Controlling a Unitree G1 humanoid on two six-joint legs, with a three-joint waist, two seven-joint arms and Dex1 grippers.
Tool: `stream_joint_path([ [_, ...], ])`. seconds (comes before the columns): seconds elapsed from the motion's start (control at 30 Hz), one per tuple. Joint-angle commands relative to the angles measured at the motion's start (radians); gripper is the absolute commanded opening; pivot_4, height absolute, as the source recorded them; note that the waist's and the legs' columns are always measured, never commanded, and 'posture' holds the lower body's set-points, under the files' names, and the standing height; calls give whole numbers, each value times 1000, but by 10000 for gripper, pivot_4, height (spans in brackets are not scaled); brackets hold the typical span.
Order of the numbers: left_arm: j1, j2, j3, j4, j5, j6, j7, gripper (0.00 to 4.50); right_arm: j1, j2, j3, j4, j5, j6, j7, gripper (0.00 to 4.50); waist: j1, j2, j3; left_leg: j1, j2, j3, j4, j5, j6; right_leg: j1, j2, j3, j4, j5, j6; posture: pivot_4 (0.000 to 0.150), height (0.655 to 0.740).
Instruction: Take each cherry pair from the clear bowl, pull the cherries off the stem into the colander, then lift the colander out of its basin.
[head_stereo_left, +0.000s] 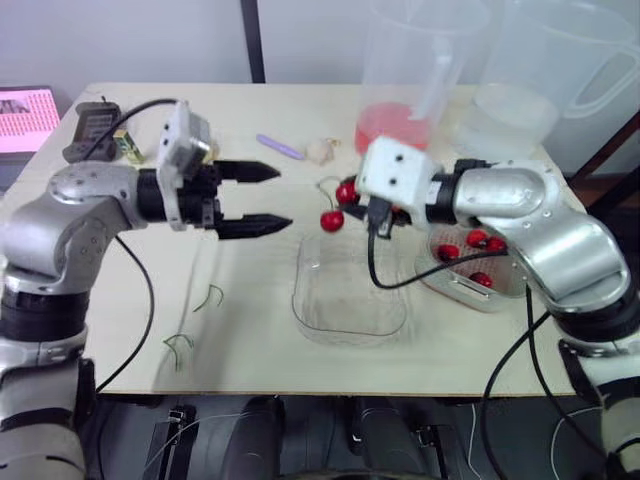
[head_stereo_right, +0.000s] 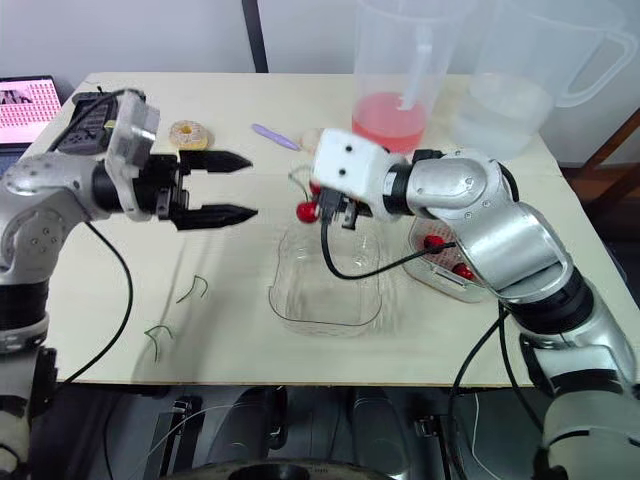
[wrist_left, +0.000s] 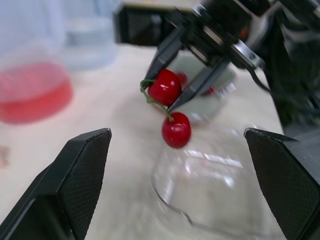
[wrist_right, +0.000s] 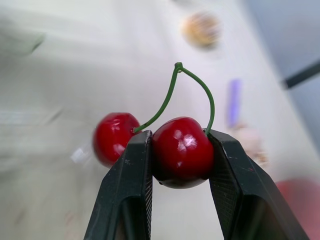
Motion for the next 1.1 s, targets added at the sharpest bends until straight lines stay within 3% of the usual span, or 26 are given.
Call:
stream_joint_path([
  [0.03,-85,-25,28,70,29,-23,53,45000,14,64,-65,-12,-47,-7,-121,14065,0,0,0,0,0,0,0,0,0,0,0,0,0,1,1,1500,7321],
  [0.2,-188,-97,46,142,10,10,115,45000,76,173,-39,-16,-225,-86,-362,14065,1,0,0,0,0,0,0,0,0,0,0,0,0,1,2,1500,7321],
  [0.33,-223,-148,37,161,22,14,164,45000,139,409,-140,-43,-218,-23,-537,14065,-1,0,0,0,0,0,0,0,0,0,0,0,0,2,3,1500,7321],
  [0.53,-277,-227,30,181,27,47,249,45000,156,567,-147,-49,-232,-36,-633,14065,-1,0,0,0,0,-1,0,0,0,0,0,0,1,2,4,1500,7321],
  [0.8,-361,-280,37,271,45,103,335,45000,161,613,-129,-61,-222,-71,-624,14065,-2,0,0,0,0,-1,-1,0,0,0,0,0,1,2,4,1500,7321],
  [1.1,-409,-322,13,312,52,113,308,45000,160,581,-82,-63,-240,-98,-582,14065,-4,0,0,0,0,-1,-1,0,0,0,0,0,1,2,4,1500,7321],
])
